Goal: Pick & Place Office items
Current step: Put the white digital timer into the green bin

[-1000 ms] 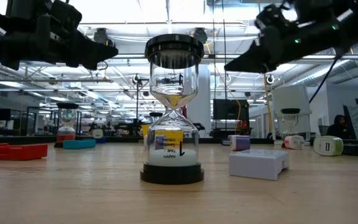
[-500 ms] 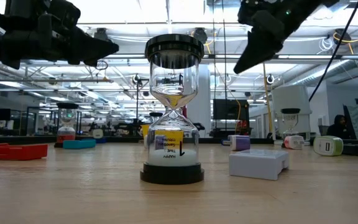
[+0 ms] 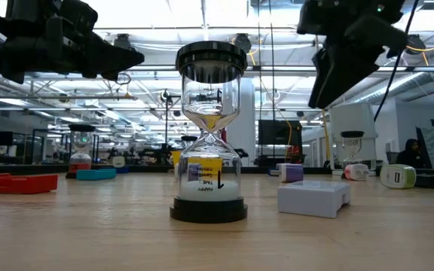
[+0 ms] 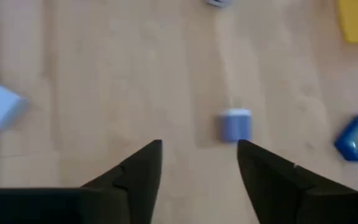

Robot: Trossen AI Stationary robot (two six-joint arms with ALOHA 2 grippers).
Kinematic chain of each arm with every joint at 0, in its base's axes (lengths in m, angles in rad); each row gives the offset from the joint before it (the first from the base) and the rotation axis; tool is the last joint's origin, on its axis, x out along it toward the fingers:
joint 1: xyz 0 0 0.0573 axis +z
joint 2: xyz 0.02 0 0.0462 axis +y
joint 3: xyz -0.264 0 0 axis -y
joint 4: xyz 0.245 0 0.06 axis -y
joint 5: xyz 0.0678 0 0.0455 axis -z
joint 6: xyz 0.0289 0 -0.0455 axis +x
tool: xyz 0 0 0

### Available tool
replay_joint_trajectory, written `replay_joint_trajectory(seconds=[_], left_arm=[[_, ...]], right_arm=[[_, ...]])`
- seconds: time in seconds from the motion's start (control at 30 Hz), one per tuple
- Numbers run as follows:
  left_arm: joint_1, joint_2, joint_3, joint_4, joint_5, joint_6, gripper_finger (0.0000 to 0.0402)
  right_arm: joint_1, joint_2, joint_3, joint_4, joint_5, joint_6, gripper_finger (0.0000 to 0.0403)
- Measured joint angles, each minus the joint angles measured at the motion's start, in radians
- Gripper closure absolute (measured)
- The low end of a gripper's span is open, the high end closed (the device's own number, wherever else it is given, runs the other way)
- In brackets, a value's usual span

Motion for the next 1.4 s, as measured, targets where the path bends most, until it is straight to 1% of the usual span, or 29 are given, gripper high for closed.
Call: replay_joint_trajectory(seconds=[0.17,0.3,0.43,0.57,0.7,0.9,1.03,1.1,1.17,1.27,1.4], left_arm=[[0.000,0.000,0.000,0.000,0.000,0.000,0.0379],[0.000,0.000,0.000,-0.006,0.000,0.000,0.0391],[0.000,0.000,0.001,-0.006,0.000,0.000,0.0398],[0.000,0.000,0.001,-0.006,0.000,0.000,0.0384],[0.000,0.000,0.001,-0.006,0.000,0.000,0.0371],[0.000,0.000,0.001,-0.006,0.000,0.001,0.0372],[0.000,0.000,0.001,-0.005,0.000,0.005,0.0382],[0.000,0.000,0.001,-0.005,0.000,0.007,0.0388],[0.000,0.000,0.001,-0.005,0.000,0.008,0.0395],[0.000,0.000,0.001,-0.005,0.000,0.008,0.0398],[0.000,0.000,0.001,-0.005,0.000,0.004,0.0384]], right_arm=[[0.076,0.109,0.058,0.053,-0.008,0.000,0.0149],[0.114,0.182,0.084,0.140,-0.079,-0.007,0.0124],[0.144,0.240,0.084,0.258,-0.166,-0.039,0.0111],[0.170,0.302,0.084,0.369,-0.253,-0.091,0.0112],[0.185,0.366,0.084,0.427,-0.290,-0.152,0.0118],[0.185,0.424,0.083,0.443,-0.288,-0.210,0.0121],[0.184,0.441,0.083,0.465,-0.294,-0.257,0.0122],[0.181,0.439,0.082,0.467,-0.316,-0.259,0.0123],[0.178,0.439,0.082,0.471,-0.340,-0.258,0.0128],[0.178,0.439,0.082,0.473,-0.342,-0.255,0.0144],[0.176,0.439,0.074,0.488,-0.330,-0.251,0.0164]])
